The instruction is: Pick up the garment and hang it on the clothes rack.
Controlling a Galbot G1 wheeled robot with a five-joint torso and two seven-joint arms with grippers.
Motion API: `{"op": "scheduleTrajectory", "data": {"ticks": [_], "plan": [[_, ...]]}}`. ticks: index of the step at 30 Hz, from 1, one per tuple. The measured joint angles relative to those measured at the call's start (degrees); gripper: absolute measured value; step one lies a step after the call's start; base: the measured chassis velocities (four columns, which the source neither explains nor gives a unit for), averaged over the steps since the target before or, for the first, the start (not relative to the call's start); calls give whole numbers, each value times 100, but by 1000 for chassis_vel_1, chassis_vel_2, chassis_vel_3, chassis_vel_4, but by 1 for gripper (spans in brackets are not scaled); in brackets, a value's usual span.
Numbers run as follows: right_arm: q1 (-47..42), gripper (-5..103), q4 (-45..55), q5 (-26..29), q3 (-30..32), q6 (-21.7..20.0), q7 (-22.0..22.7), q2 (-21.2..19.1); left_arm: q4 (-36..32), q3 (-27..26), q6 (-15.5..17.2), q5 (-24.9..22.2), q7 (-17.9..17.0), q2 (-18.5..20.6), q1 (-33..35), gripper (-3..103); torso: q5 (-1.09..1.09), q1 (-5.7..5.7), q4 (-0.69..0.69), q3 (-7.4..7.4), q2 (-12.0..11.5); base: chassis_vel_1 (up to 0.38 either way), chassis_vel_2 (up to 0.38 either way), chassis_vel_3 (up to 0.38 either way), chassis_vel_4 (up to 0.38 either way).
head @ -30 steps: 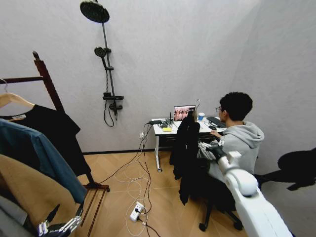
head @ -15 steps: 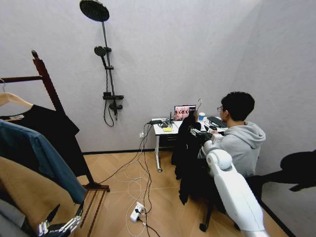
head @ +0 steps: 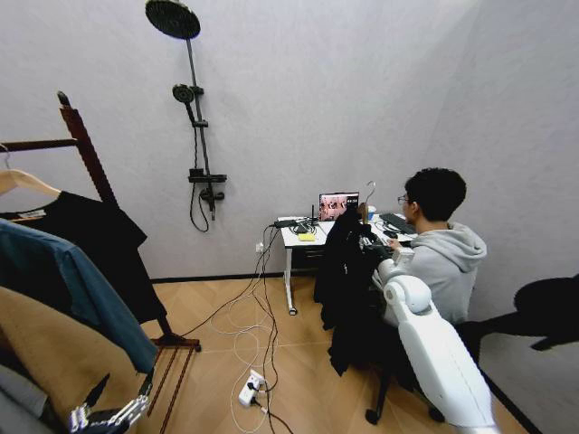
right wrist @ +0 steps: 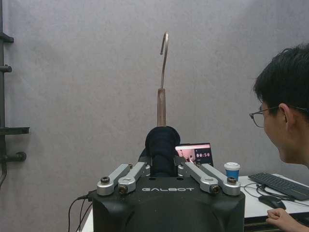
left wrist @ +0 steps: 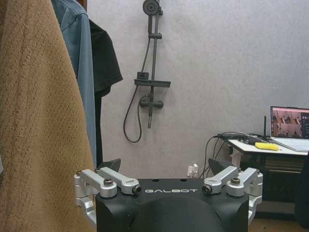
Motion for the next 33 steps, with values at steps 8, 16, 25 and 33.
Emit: {"op": "scheduleTrajectory", "data": {"ticks": [8, 16, 25, 33], "plan": [[-500, 16, 665, 15, 201, -14, -98, -122, 0, 0, 0, 0, 0, 0, 0, 100, 0, 0, 0, 0, -1, 0, 0, 0, 0], [-1190, 16, 1537, 97, 278, 1, -337, -281, 0, 0, 0, 0, 0, 0, 0, 100, 0, 0, 0, 0, 0, 52, 50, 47, 47], [-1576, 16, 2229, 292, 552, 0, -470, -478, 0, 0, 0, 0, 0, 0, 0, 100, -2, -1, 0, 0, 0, 108, 101, 96, 99], [-1645, 16, 2404, 422, 692, -14, -240, -526, 0, 0, 0, 0, 0, 0, 0, 100, 1, -2, 1, -1, 1, 91, 154, 149, 92]]}}
